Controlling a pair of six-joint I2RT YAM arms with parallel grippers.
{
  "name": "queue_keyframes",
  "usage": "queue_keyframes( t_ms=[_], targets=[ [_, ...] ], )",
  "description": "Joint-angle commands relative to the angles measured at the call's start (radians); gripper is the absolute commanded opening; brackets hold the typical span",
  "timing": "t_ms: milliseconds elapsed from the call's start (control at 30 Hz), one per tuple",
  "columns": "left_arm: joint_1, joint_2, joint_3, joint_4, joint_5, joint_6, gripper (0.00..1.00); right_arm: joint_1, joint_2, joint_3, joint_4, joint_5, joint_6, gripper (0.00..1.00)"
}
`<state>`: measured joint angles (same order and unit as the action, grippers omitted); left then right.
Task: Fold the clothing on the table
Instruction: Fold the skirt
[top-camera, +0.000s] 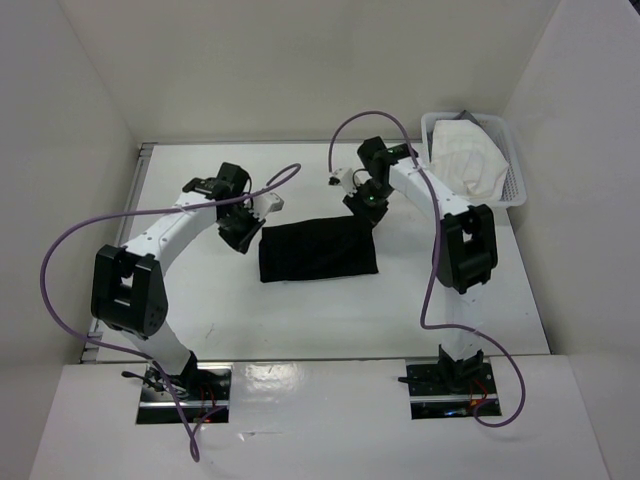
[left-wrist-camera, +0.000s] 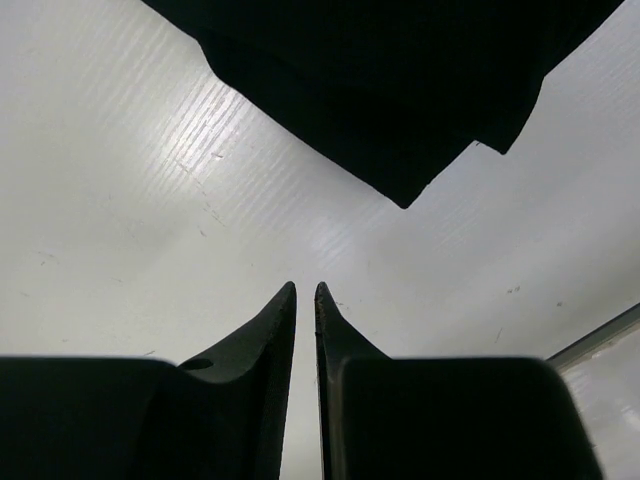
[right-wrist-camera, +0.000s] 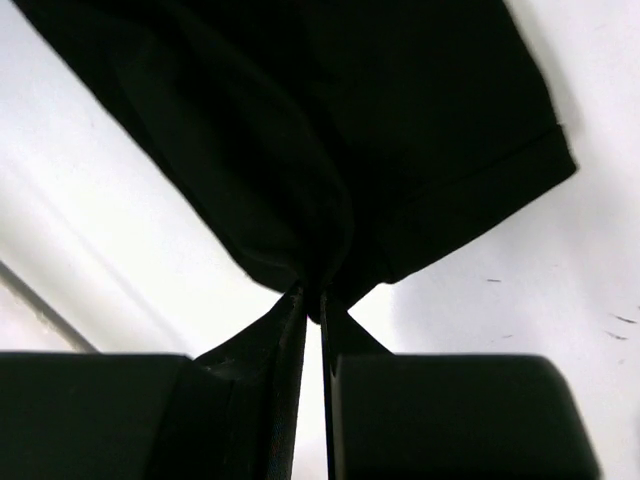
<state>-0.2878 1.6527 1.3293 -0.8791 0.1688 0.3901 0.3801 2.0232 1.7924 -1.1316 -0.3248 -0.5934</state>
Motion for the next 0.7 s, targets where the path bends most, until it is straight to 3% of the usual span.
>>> queue_keyframes(
  t_ms=[0, 133, 400, 667],
  targets=[
    [0.003, -0.041, -0.013, -0.021, -0.012, 0.018, 0.19, 0.020, -0.049, -0.004, -0.101, -0.014, -0.066, 0.14],
    [0.003, -0.050, -0.013, -0.021, -0.022, 0.018, 0.19, 0.048, -0.049, -0.020, -0.168, -0.036, -0.108, 0.16],
    [0.003, -0.068, -0.022, 0.018, -0.012, -0.029, 0.19, 0.083, -0.106, -0.077, -0.168, 0.052, -0.129, 0.42],
    [0.085, -0.077, -0.002, 0.037, 0.066, -0.071, 0.19, 0.112, -0.129, -0.071, -0.168, 0.076, -0.140, 0.45]
  ],
)
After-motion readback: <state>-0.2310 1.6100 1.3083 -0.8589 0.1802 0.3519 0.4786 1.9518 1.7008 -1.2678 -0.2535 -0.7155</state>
